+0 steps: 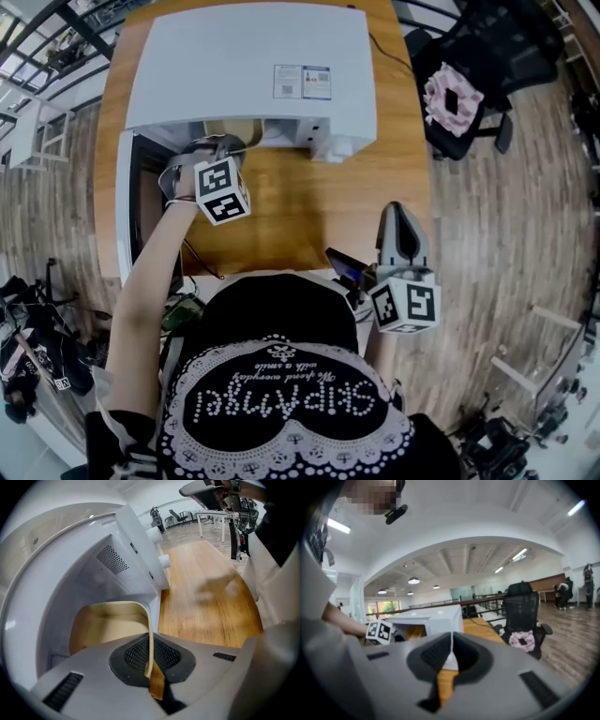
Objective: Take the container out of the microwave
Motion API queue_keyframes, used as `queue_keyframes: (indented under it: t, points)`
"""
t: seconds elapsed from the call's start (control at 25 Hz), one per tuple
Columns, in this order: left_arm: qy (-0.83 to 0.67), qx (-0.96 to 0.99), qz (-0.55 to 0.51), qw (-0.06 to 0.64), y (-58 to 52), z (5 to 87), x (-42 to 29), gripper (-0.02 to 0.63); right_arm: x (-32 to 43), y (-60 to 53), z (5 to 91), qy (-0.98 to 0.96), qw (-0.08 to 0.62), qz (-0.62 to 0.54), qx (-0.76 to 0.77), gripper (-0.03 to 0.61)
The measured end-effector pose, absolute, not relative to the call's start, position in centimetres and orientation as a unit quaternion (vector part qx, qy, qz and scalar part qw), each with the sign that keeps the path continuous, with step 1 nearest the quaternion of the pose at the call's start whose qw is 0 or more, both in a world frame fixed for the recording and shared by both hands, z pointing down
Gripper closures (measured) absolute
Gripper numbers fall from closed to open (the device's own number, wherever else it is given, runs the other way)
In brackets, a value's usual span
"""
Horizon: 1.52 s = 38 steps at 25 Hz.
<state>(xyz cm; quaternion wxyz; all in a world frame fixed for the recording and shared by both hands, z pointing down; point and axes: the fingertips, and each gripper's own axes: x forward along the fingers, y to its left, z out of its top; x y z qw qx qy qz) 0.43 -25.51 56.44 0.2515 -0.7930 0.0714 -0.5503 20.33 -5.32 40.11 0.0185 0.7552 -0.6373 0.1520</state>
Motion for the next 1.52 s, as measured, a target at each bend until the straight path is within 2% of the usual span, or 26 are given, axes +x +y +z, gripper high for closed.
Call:
queue_keyframes:
  t: [0.28, 1.52]
  points:
    - [0.082, -0.8, -0.548, 0.231, -23.2, 56.3, -0.6, 0.586, 21.1, -4.9, 40.8, -0.645, 0.024, 0.156, 0.748, 0.543]
    - [0.115, -0.799, -0.535, 0.25, -12.8, 52.4, -2.8, 0.586, 21.4, -6.1, 41.3, -0.735, 0.039, 0.137, 0.663, 0.543]
